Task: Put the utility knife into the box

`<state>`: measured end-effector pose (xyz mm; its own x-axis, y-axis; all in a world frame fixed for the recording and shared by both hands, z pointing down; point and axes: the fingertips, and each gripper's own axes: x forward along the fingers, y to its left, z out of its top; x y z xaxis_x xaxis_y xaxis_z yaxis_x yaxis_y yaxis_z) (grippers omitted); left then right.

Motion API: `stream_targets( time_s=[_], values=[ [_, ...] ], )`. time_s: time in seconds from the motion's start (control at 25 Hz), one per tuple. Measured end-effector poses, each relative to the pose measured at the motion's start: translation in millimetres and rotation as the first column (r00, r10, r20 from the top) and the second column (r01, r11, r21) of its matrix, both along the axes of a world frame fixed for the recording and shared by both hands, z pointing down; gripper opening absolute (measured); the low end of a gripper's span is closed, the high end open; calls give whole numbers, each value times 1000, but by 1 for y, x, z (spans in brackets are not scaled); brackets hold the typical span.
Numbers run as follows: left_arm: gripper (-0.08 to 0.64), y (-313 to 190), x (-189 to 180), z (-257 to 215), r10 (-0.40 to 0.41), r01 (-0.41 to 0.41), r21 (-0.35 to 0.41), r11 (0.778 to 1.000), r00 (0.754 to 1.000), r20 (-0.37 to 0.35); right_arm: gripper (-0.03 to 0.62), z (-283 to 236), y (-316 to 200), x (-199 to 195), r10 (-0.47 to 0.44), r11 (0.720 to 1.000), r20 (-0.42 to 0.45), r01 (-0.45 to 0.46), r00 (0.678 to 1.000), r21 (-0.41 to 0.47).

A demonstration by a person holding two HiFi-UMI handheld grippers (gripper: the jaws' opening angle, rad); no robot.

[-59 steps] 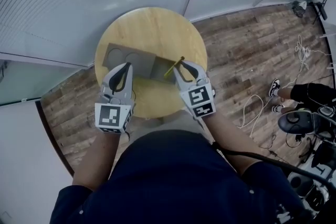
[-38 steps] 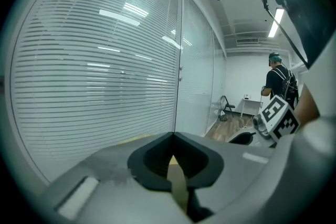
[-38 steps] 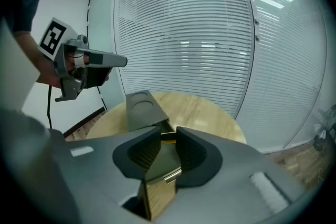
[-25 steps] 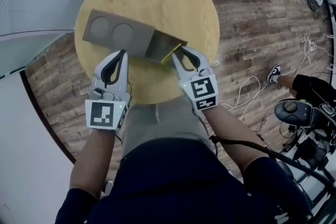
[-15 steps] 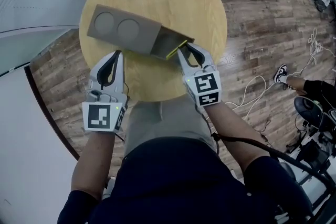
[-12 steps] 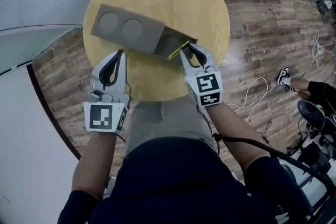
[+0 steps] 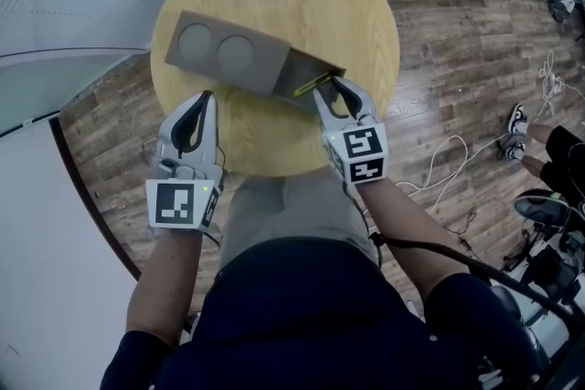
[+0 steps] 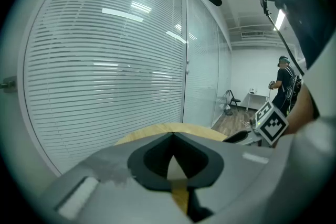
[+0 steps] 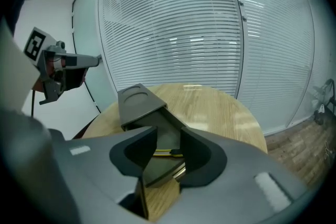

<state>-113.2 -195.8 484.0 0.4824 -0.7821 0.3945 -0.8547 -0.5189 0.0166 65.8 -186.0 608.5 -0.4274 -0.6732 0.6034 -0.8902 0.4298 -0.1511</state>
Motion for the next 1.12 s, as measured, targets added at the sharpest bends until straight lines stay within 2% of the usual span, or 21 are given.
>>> stream_targets(
  time_s=[0.2, 0.68, 0.92, 1.12],
  values=[
    [3, -1, -6, -9, 5, -5, 17, 1000, 1000, 13, 146, -9, -2, 1, 32, 999, 9, -32, 999, 3],
    [3, -12, 11, -57, 67, -68, 92, 993, 998, 9, 146, -75, -7, 5, 16, 992, 8, -17, 1000, 122],
    [3, -16, 23, -95, 105, -105, 163, 981, 994, 6, 146, -122, -8, 17, 21, 976, 7, -22, 1000, 219],
    [3, -7, 34, -108, 147, -143, 172, 975, 989, -12, 146, -158, -2, 19, 1, 959, 28, -9, 1000, 284]
  ],
)
